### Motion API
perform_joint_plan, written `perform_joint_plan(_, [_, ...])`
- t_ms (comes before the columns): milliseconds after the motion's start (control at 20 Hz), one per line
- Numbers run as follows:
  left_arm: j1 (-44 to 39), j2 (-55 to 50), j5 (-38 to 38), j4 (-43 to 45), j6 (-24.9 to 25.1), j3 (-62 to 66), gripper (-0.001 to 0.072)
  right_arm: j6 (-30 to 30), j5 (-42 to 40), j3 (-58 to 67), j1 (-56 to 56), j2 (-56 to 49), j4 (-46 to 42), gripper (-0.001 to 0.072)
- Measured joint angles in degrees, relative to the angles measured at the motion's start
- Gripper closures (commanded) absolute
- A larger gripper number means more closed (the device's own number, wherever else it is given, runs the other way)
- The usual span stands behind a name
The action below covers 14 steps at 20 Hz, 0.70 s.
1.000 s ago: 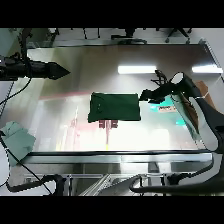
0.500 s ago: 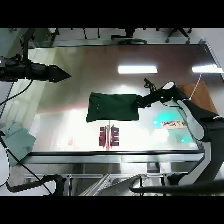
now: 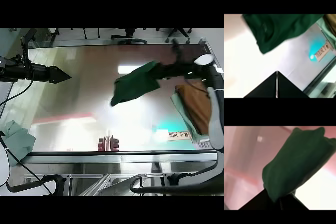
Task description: Fold the shirts.
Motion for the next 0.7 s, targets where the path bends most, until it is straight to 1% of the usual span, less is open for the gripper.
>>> perform_joint_plan(150, [0.0, 0.0, -0.5, 0.0, 0.02, 0.0, 0.0694, 3.19, 0.35, 5.88, -9.07, 1.73, -0.39, 0.0688])
perform_joint_plan(300, [0.0, 0.0, -0.96, 0.0, 0.02, 0.0, 0.0694, 7.23, 2.49, 10.03, -18.97, 3.1, -1.14, 0.0688])
perform_joint_plan(400, [0.0, 0.0, -1.49, 0.0, 0.02, 0.0, 0.0694, 10.58, 4.83, 11.19, -24.55, 4.48, -3.91, 0.0689])
perform_joint_plan(500, [0.0, 0.0, -1.86, 0.0, 0.02, 0.0, 0.0694, 14.99, 7.39, 11.74, -28.76, 6.29, -9.16, 0.0689])
perform_joint_plan(700, [0.0, 0.0, -2.75, 0.0, 0.04, 0.0, 0.0694, 25.86, 16.35, 10.78, -32.79, 10.49, -25.83, 0.0688])
